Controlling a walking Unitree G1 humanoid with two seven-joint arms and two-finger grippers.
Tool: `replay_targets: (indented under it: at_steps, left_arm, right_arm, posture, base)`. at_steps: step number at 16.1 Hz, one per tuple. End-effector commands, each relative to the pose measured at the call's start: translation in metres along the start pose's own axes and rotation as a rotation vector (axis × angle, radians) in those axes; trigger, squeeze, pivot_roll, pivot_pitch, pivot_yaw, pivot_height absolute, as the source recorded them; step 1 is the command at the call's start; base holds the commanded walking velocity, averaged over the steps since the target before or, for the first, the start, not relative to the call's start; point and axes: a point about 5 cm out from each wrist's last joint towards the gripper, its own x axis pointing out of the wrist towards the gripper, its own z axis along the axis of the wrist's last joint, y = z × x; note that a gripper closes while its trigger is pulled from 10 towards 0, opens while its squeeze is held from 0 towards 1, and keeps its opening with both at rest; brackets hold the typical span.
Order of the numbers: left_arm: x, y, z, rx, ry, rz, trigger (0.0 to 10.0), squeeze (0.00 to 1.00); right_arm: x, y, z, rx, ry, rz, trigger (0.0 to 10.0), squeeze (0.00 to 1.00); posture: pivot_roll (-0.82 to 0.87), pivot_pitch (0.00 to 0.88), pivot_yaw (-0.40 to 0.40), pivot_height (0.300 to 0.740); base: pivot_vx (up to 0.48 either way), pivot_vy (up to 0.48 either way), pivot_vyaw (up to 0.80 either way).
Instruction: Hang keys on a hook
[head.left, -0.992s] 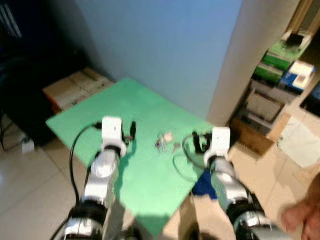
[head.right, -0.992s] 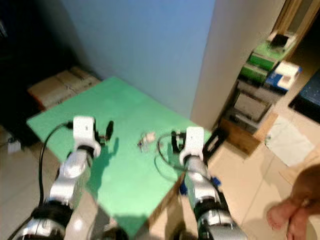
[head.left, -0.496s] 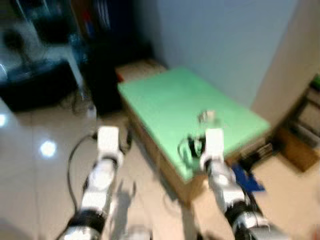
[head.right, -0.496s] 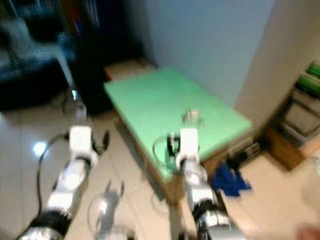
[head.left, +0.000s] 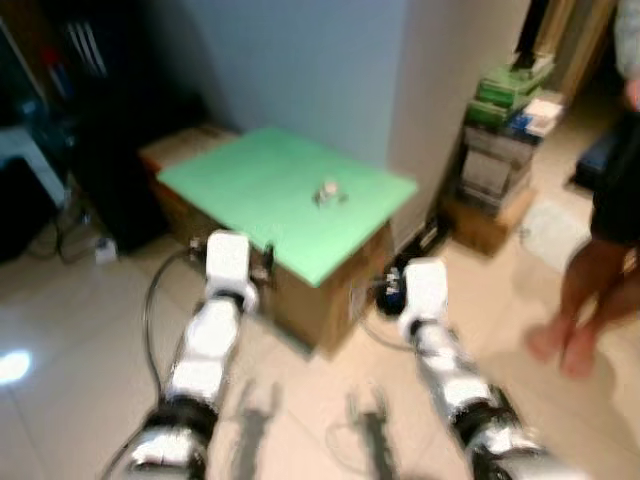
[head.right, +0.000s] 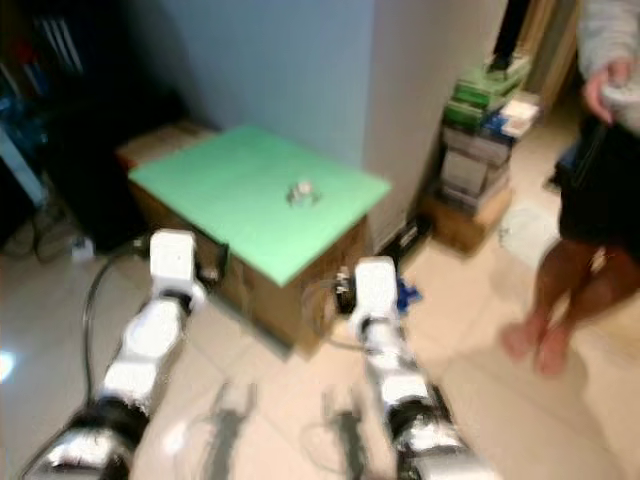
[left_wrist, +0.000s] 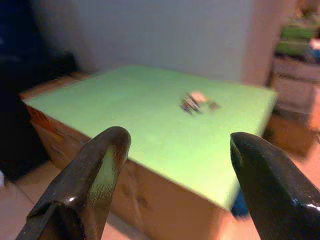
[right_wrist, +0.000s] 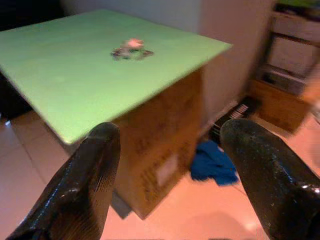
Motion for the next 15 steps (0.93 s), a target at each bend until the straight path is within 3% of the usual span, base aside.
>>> replay_targets:
  at_steps: [1,11,15]
  left_arm:
    - [0.0038,0.0011,0.0039,0.006,-0.001,0.008,10.0,0.00]
    - [0.0024,0.0007,0.0102,0.146,-0.055,-0.010,10.0,0.00]
    - [0.0034,-0.0020,0.0121,0.117,-0.063,-0.027,10.0,0.00]
  right_arm:
    - [0.0003,0.0010,-0.0015,0.003,0.015,0.000,10.0,0.00]
    - [0.0005,0.0031,-0.0037,-0.004,0.033,0.025,10.0,0.00]
    - [0.0018,-0.0006,-0.0024,-0.002,0.037,0.017,10.0,0.00]
  posture:
    - [-0.08,0.000,0.079,0.740]
    - [-0.07,0.000,0.076,0.740]
    - [-0.08,0.000,0.077,0.740]
  base:
    - [0.000,0.000,0.00]
    - [0.000,0.000,0.00]
    - [0.000,-0.457,0.00]
